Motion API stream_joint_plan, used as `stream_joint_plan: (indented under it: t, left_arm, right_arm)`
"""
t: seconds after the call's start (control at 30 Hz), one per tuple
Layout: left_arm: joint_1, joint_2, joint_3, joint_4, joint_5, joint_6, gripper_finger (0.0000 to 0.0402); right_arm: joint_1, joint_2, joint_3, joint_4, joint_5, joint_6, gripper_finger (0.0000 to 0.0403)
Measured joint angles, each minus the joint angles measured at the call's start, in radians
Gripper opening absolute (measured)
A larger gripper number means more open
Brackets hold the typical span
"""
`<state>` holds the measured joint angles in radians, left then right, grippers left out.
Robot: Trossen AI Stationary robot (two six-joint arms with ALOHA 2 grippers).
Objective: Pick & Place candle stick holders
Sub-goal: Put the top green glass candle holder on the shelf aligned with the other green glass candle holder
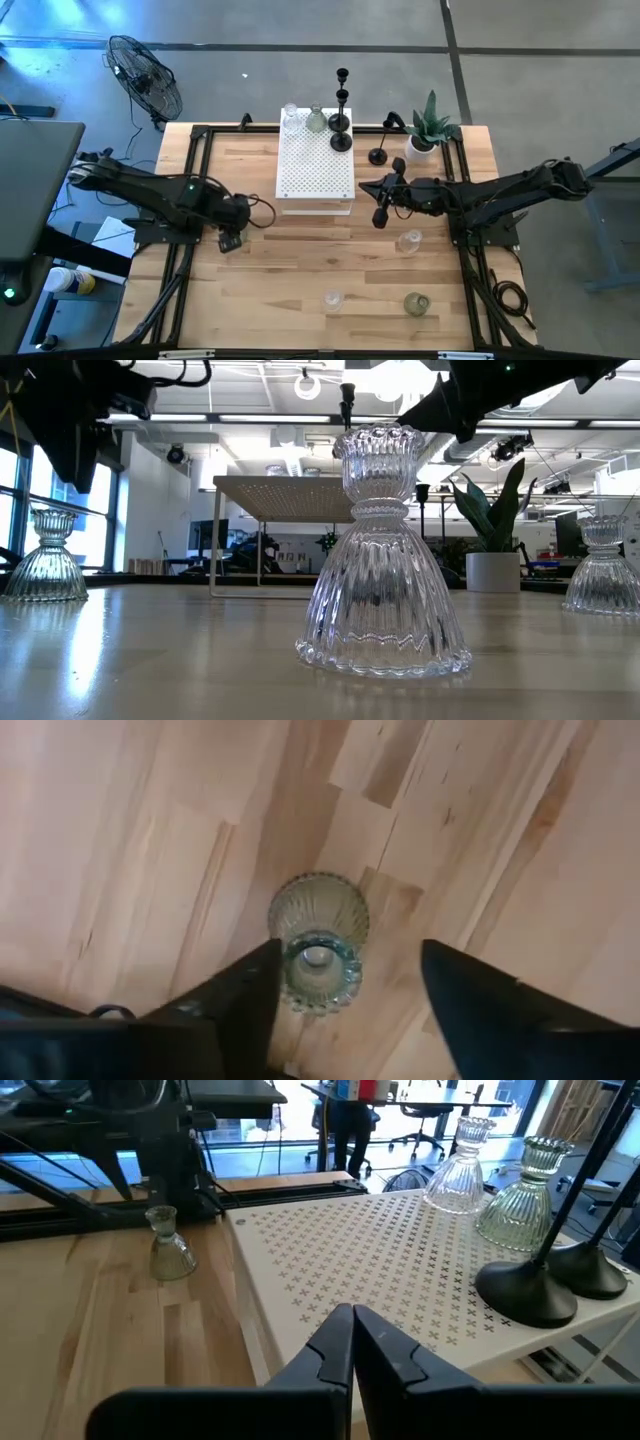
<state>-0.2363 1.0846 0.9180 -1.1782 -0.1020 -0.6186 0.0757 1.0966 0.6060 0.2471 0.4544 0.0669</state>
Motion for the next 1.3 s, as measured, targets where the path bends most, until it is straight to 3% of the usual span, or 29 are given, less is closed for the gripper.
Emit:
stream_joint_plan:
  t: [0.23, 0.73, 0.87, 1.13, 1.3]
  left_arm:
    - [0.000, 0.013, -0.004, -0.046, -0.015, -0.007, 0.0301]
    - [0.000, 0.011, -0.175, 0.071, -0.033, -0.018, 0.0304]
    - [0.000, 0.011, -0.180, 0.115, -0.023, -0.014, 0.0277]
    - [0.000, 0.011, -0.180, 0.127, -0.018, -0.011, 0.0170]
    - [0.000, 0.012, -0.161, 0.128, 0.005, -0.021, 0.0166]
  right_arm:
    - [0.000, 0.000, 0.000, -0.003, -0.019, -0.005, 0.0001]
    - [-0.001, 0.000, 0.000, -0.002, -0.016, -0.023, 0.0001]
    - [-0.001, 0.000, 0.000, -0.002, -0.016, -0.023, 0.0001]
    - [-0.001, 0.000, 0.000, -0.002, -0.016, -0.024, 0.0002]
    - [-0.001, 0.001, 0.000, -0.002, -0.016, -0.024, 0.0001]
